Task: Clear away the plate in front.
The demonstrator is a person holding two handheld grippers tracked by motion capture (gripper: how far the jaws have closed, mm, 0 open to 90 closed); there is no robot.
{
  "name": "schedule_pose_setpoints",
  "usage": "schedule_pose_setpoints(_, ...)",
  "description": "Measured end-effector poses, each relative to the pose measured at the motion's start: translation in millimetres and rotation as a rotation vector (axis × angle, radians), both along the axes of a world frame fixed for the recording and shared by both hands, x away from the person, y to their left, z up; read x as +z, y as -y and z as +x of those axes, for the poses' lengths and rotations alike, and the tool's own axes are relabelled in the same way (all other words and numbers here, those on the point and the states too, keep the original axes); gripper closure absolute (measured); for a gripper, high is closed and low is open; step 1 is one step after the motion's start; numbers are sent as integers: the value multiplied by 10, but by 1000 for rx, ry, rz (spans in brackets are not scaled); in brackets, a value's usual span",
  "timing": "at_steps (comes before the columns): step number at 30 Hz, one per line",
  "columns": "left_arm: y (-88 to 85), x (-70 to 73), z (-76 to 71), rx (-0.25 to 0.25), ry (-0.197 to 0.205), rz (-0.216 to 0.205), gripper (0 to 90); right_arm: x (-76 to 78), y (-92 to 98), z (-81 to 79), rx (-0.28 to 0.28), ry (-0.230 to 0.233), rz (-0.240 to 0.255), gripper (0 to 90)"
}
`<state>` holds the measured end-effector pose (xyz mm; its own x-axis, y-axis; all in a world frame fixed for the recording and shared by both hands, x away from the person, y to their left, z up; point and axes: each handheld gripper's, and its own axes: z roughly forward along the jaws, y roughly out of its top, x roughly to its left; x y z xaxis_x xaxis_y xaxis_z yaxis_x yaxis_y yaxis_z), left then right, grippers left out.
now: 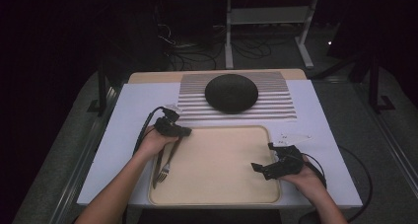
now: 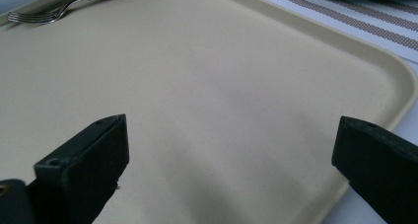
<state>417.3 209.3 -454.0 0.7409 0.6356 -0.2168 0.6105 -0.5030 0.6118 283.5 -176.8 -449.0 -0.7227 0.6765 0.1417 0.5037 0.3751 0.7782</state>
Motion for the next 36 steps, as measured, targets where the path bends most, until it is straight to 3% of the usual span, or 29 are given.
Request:
schedule_pose_setpoints(12, -334, 10, -2, 65, -1, 12, 900, 0, -4, -14, 5, -1, -4, 5)
schedule_pose_setpoints(20, -321, 22, -6, 53, 12, -6, 866, 1, 4, -16, 4, 1, -2, 5)
schedule_pose_setpoints(28, -345, 105, -30, 17, 57, -75, 653, 3, 8, -22, 10, 3, -5, 5)
schedule_pose_setpoints(29, -336, 126, -32, -3, 84, -80, 561, 3, 9, -21, 10, 2, -4, 5)
schedule_pose_setpoints(31, -331, 136, -31, -15, 96, -88, 532, 2, 9, -19, 9, 2, -5, 5)
schedule_pose_setpoints(36, -274, 166, 8, -44, 148, -99, 317, -1, 12, -16, 8, 1, -2, 5)
